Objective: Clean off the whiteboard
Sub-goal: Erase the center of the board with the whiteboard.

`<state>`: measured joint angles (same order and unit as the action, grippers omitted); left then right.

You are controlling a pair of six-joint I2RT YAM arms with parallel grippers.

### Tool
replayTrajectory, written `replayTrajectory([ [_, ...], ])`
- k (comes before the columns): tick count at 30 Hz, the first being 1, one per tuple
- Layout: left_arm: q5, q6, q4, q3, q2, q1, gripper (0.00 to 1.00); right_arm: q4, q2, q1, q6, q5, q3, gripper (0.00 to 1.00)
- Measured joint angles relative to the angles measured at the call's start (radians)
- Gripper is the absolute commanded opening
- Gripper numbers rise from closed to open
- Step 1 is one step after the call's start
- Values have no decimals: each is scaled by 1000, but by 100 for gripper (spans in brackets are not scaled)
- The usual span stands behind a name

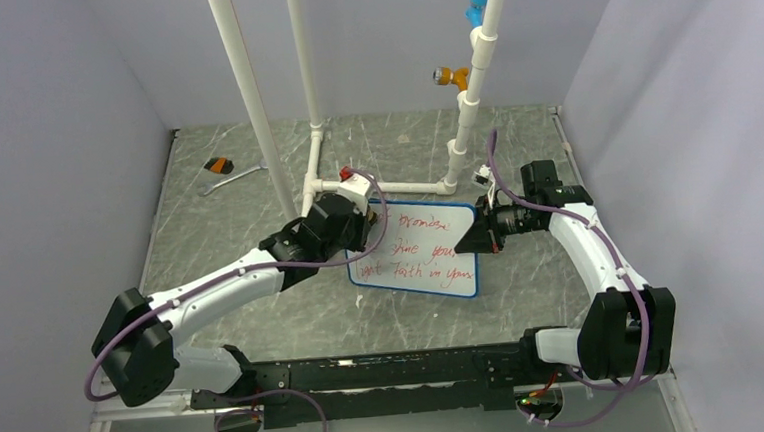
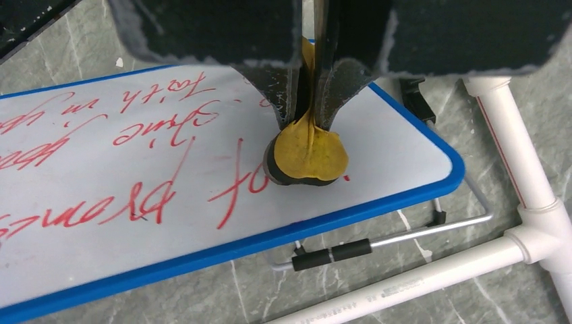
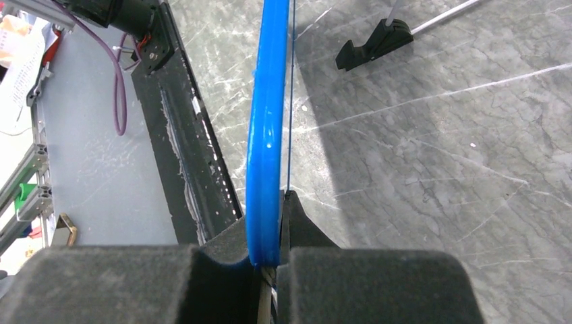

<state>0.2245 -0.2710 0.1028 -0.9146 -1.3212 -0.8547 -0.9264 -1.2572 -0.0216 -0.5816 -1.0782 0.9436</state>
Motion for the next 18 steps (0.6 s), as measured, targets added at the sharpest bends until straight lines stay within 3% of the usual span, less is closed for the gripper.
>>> replayTrajectory([
  [10,11,-23,3,40,60,102,0,1,0,-4,-4,0,0,0],
  [18,-10,-29,5,24,40,32,0,-9,0,-4,-4,0,0,0],
])
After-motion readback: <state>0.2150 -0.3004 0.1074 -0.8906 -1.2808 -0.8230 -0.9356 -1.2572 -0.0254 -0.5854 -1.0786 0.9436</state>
